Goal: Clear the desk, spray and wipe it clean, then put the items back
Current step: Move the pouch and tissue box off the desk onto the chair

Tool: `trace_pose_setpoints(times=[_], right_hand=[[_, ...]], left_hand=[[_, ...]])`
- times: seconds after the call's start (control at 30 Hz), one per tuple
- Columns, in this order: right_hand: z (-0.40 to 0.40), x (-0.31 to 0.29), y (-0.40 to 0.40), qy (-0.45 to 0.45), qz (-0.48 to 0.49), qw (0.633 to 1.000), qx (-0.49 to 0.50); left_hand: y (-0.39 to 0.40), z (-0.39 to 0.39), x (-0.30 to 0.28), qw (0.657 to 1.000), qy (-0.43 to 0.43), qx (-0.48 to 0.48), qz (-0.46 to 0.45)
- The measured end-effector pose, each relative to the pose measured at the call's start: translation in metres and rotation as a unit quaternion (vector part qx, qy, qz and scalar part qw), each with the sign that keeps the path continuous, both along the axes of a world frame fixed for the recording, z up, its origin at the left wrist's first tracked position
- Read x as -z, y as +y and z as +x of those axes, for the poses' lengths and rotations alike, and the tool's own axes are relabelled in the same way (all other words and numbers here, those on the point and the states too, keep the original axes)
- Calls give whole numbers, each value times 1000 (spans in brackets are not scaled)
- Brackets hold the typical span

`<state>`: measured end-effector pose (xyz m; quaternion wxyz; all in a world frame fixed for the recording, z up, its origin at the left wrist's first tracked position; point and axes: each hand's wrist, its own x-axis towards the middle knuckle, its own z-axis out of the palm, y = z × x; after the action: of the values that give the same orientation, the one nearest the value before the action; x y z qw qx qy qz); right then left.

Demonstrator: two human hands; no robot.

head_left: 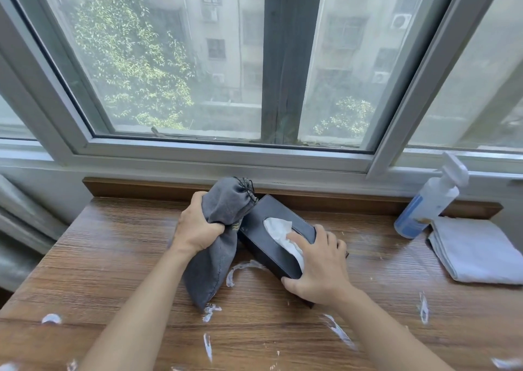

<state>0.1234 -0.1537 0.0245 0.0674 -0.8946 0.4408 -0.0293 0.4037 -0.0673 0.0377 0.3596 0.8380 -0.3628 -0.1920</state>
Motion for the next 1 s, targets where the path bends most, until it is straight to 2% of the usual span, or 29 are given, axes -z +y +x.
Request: trace_pose_setpoints(times=[0.27, 0.47, 0.7, 1.0], right_hand=[[-40, -9, 23, -4, -9, 999, 45], [-84, -18, 37, -21, -5, 995, 96], [-146, -33, 42, -56, -16, 986, 159], [-274, -33, 39, -84, -11, 961, 265]], left_hand=[[9, -14, 0, 999, -32, 34, 0], [10, -50, -24, 989, -77, 102, -69], [-19, -125, -65, 967, -70, 181, -167], [-66, -276, -62, 937, -42, 291, -188]])
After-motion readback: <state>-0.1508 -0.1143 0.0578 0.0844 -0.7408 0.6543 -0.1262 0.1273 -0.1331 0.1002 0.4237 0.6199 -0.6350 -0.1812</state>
